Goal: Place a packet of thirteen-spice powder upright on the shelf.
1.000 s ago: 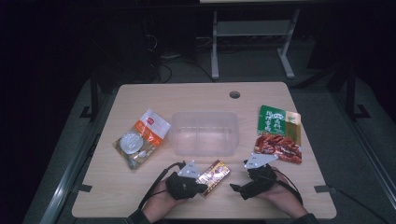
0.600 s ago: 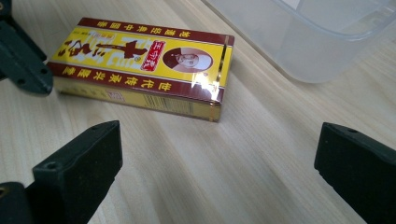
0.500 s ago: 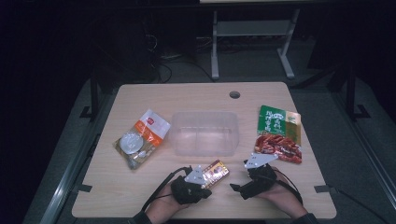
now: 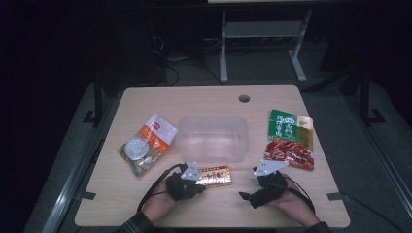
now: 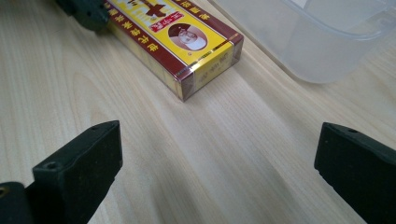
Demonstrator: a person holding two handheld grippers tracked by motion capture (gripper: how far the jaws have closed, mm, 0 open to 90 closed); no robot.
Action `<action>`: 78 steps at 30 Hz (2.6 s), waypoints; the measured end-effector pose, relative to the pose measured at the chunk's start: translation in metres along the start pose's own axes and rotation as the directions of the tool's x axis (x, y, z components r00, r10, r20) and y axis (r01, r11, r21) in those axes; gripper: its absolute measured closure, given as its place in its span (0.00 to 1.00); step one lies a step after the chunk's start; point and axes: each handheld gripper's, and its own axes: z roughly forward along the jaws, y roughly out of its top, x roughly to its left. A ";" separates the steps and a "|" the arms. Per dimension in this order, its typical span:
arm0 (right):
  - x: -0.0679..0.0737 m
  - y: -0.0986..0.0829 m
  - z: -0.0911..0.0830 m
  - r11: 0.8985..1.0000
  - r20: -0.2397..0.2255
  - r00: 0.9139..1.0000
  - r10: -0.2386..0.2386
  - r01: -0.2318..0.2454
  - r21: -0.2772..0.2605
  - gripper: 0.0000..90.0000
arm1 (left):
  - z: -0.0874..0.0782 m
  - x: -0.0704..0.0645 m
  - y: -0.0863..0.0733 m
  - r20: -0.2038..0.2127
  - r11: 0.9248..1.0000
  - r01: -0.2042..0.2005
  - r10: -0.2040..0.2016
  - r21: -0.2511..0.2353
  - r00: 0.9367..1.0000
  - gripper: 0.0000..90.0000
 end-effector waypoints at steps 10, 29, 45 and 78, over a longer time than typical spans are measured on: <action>0.000 0.000 0.000 1.000 -0.004 1.000 0.000 0.000 0.003 0.01 | -0.020 0.021 0.002 0.053 0.995 -0.041 0.046 -0.094 0.997 0.79; 0.001 0.001 0.001 1.000 -0.010 1.000 -0.008 0.008 0.000 0.01 | 0.002 0.052 -0.007 0.097 0.991 -0.087 0.097 -0.101 0.991 0.20; 0.000 0.001 0.001 1.000 -0.012 1.000 -0.008 0.008 -0.002 0.01 | 0.013 0.051 -0.008 0.085 0.992 -0.115 0.118 -0.043 0.989 0.26; 0.000 0.001 0.000 1.000 -0.016 1.000 -0.012 0.012 -0.007 0.01 | -0.011 0.046 -0.003 0.136 0.990 -0.120 0.129 -0.072 0.982 0.36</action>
